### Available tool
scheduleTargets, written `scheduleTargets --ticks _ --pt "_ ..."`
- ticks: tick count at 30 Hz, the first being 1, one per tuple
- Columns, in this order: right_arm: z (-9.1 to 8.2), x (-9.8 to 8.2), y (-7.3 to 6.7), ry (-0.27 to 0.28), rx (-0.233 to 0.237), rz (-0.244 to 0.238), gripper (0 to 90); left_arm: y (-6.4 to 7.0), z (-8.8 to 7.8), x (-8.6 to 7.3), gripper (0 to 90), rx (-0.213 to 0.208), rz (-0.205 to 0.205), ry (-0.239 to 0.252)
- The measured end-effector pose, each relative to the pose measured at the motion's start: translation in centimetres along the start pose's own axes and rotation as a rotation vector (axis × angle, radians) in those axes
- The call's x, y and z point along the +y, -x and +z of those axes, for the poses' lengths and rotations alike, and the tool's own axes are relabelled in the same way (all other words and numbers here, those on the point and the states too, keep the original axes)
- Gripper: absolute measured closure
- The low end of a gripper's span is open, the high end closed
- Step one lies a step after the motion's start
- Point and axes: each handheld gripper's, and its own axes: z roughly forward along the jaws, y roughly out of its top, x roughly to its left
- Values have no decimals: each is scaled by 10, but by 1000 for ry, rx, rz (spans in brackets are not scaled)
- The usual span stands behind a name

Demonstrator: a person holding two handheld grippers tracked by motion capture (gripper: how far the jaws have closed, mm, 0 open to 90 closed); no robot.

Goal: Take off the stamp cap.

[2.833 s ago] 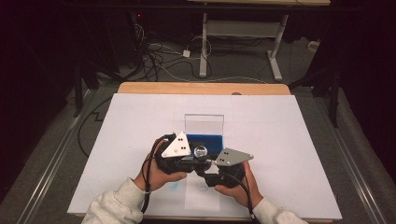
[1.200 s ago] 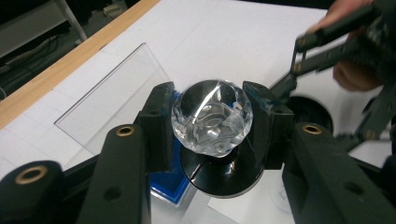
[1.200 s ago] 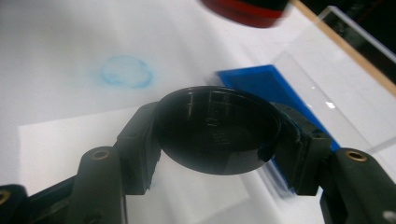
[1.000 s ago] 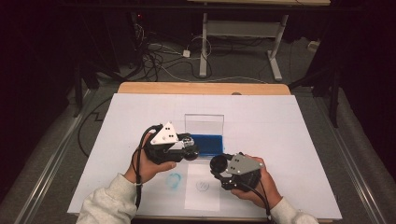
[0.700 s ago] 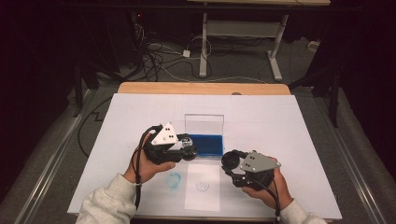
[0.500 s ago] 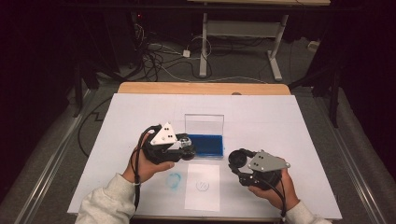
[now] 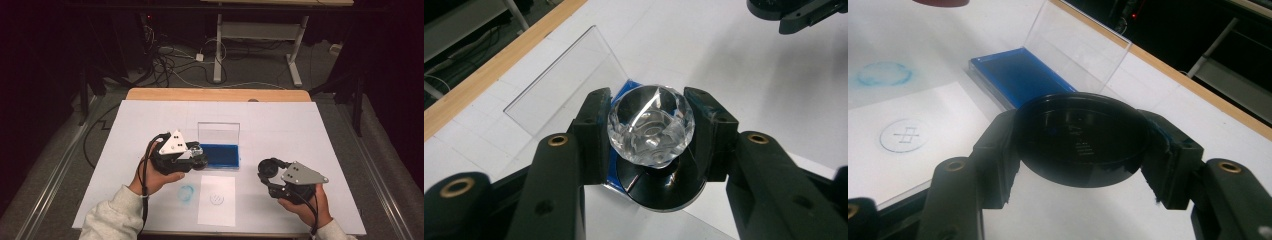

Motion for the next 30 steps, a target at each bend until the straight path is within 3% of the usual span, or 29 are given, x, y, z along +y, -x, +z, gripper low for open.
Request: scheduleTargets --ticks 20,30 --pt "-19 -17 14 -23 -65 34 386 -6 1 -1 550 -6 -18 14" --pt "-17 -16 13 -19 -60 34 386 -7 -2 -3 550 1 -22 12"
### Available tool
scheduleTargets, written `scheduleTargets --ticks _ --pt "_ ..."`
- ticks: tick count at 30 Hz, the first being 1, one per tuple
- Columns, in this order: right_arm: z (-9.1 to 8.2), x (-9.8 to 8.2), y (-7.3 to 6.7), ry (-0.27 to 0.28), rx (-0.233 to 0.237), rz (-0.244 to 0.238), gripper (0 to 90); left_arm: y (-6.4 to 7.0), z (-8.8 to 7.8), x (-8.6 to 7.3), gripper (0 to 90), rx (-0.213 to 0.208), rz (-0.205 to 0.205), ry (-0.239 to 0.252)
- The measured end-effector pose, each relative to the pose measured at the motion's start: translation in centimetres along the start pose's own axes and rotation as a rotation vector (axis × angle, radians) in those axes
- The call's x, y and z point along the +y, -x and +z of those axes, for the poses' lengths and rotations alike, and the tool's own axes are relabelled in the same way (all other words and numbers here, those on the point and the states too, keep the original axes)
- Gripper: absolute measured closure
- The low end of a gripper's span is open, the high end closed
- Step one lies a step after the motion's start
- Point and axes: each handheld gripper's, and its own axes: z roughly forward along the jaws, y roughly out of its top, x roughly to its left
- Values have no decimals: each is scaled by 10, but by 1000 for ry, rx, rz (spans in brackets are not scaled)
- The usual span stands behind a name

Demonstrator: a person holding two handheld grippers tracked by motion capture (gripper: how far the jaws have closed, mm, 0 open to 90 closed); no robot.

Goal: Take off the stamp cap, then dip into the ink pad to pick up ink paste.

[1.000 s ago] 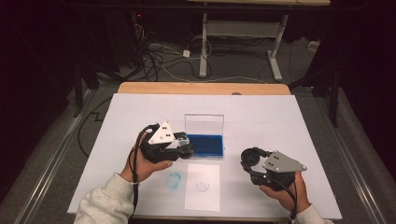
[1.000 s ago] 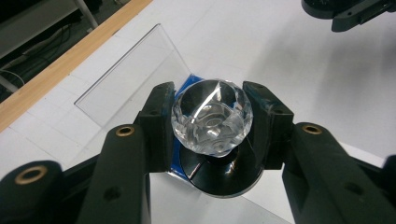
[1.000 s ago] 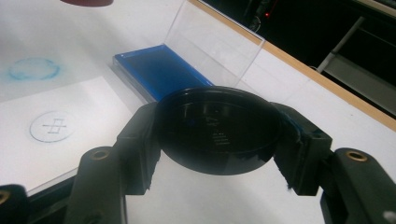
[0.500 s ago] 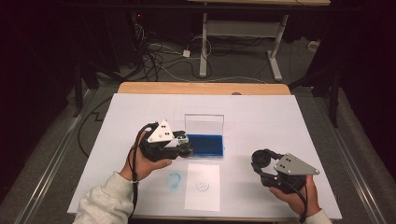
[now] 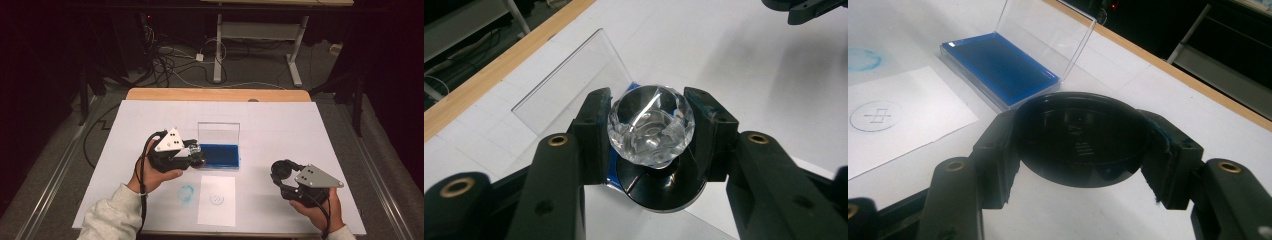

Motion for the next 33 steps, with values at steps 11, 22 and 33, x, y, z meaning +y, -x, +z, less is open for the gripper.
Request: scheduleTargets --ticks 11,22,33 --pt "1 -2 -1 4 13 6 386 2 5 1 550 2 13 -18" --pt "3 -3 0 -8 24 17 385 3 6 1 550 12 20 -39" --pt "5 -5 -2 -26 29 28 385 -3 29 20 550 1 37 -86"
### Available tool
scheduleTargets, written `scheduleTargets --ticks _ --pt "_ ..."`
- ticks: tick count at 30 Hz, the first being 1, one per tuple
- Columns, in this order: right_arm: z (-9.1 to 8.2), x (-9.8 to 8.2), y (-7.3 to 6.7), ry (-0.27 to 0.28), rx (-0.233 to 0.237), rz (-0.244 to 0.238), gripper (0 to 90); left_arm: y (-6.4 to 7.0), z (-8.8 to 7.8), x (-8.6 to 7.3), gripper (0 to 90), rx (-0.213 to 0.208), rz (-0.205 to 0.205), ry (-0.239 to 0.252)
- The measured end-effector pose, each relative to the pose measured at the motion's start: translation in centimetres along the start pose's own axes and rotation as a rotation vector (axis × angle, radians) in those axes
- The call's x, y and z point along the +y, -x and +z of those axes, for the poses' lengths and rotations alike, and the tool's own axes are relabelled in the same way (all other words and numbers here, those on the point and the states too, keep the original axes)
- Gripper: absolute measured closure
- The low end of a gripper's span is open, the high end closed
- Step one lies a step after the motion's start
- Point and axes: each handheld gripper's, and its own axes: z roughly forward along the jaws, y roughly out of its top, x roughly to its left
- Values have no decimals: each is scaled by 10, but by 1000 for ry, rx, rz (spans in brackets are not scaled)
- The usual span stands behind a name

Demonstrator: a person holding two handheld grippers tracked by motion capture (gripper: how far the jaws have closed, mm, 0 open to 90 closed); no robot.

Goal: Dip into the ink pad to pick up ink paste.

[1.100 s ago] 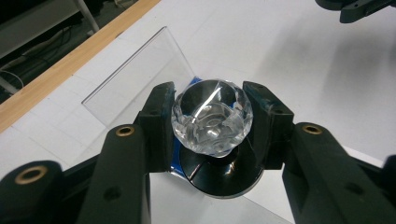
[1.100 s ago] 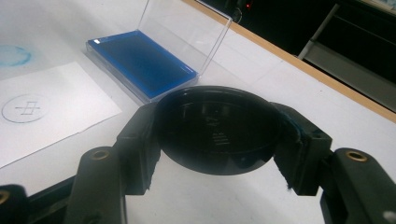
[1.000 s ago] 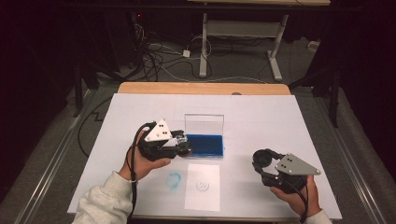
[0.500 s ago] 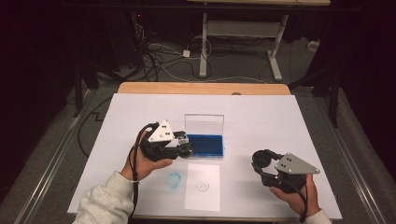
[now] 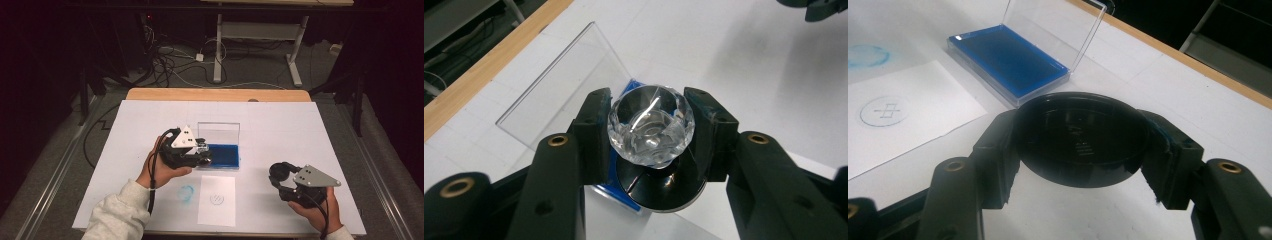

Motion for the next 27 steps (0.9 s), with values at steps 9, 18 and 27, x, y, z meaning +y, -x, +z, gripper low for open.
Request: scheduleTargets --ticks 9,18,27 --pt "4 -3 -1 -24 8 -1 385 -22 33 -2 550 -4 -79 -35" --pt "8 -5 -2 -46 14 -5 385 -23 65 -10 550 -2 -101 -76" --pt "9 -6 -3 -57 22 -17 385 -22 73 -12 550 6 -99 -91"
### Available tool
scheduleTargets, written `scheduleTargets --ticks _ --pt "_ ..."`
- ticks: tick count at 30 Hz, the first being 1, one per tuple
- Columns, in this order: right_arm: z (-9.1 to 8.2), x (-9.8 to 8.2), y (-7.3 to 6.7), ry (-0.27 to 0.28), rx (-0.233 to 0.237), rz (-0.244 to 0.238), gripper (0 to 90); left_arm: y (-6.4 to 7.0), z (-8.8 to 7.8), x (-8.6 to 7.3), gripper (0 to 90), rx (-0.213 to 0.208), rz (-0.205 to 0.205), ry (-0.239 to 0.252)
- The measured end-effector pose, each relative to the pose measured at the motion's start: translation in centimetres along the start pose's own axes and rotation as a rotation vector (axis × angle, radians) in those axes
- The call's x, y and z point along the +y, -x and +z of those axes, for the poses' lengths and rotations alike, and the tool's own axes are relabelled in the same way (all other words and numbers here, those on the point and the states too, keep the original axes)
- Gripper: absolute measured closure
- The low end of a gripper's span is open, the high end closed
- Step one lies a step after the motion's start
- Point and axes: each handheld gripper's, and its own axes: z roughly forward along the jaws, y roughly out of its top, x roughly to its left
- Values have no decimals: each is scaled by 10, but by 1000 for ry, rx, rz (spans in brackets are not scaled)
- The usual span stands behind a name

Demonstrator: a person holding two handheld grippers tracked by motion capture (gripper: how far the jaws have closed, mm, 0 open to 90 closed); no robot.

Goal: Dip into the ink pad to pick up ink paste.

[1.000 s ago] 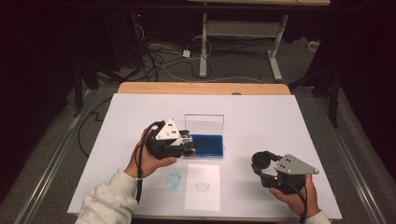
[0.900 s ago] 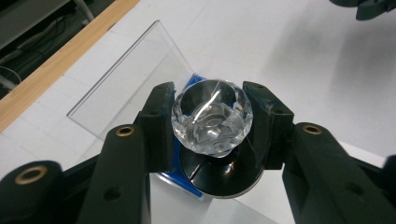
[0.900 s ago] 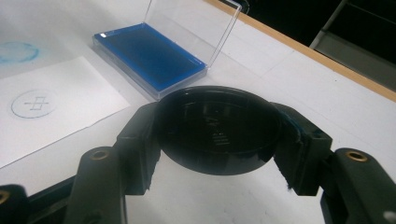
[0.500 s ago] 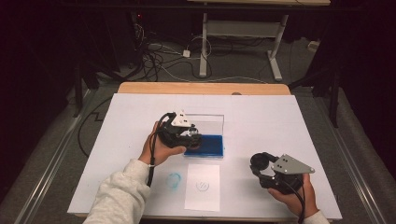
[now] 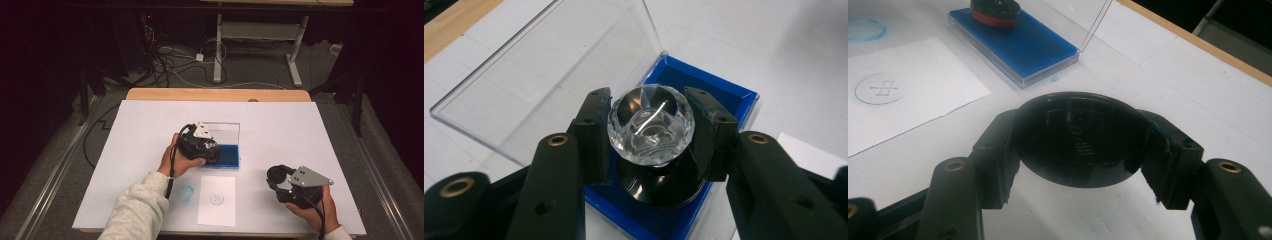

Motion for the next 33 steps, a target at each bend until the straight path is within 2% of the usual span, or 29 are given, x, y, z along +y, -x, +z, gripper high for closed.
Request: scheduleTargets --ticks 4,6,11,19,24,33 --pt "0 0 -1 -1 3 0 385 -3 3 -3 550 14 -7 -3" --pt "0 0 -1 0 6 -2 385 -4 4 -5 550 -1 -15 0" --pt "0 0 0 1 15 2 384 -4 4 -6 549 -3 -16 7" --pt "1 0 -2 -12 13 -9 385 -2 4 -6 549 1 -7 -6" --pt "2 0 -2 -18 17 -15 384 4 5 -6 547 12 23 -19" --pt "3 0 -2 -23 15 -16 384 5 4 -8 547 5 17 -26"
